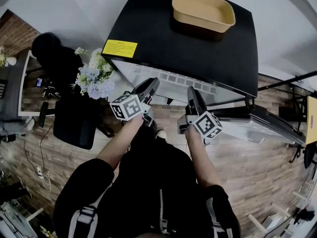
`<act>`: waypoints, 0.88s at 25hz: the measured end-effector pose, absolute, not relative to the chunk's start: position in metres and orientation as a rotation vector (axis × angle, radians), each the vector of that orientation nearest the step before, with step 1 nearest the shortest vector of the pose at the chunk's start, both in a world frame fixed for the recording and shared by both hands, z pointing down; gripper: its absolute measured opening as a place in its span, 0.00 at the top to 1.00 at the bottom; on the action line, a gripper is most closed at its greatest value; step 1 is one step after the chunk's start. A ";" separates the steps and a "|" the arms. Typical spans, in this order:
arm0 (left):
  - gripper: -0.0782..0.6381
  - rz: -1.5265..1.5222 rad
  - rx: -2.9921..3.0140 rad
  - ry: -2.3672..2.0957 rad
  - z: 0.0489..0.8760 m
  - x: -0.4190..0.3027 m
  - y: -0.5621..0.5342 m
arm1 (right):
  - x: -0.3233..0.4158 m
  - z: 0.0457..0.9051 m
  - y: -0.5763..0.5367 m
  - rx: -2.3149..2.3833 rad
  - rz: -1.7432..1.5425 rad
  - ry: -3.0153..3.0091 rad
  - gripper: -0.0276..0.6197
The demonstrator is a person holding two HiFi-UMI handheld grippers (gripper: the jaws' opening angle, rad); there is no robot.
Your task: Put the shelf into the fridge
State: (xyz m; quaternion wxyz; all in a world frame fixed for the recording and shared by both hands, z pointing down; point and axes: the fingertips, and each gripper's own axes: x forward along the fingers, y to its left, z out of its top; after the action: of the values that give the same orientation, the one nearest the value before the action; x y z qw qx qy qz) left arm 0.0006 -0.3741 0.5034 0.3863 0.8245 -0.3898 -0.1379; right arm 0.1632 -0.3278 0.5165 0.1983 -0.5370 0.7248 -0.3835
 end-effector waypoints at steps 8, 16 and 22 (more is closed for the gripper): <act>0.75 -0.345 2.106 -0.985 0.503 0.003 -0.381 | 0.163 0.517 -0.334 -1.505 -1.074 2.031 0.83; 0.75 -0.306 2.139 -1.018 0.503 0.001 -0.378 | 0.164 0.519 -0.332 -1.470 -1.065 2.074 0.83; 0.80 -0.222 2.254 -1.073 0.499 -0.005 -0.357 | 0.163 0.520 -0.312 -1.551 -0.985 2.211 0.86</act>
State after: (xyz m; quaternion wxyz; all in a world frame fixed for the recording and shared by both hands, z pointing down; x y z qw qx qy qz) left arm -0.0047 -0.3571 0.4985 0.3121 0.8544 -0.4068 -0.0843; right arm 0.1628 -0.3119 0.5203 0.1332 -0.5346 0.7623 -0.3395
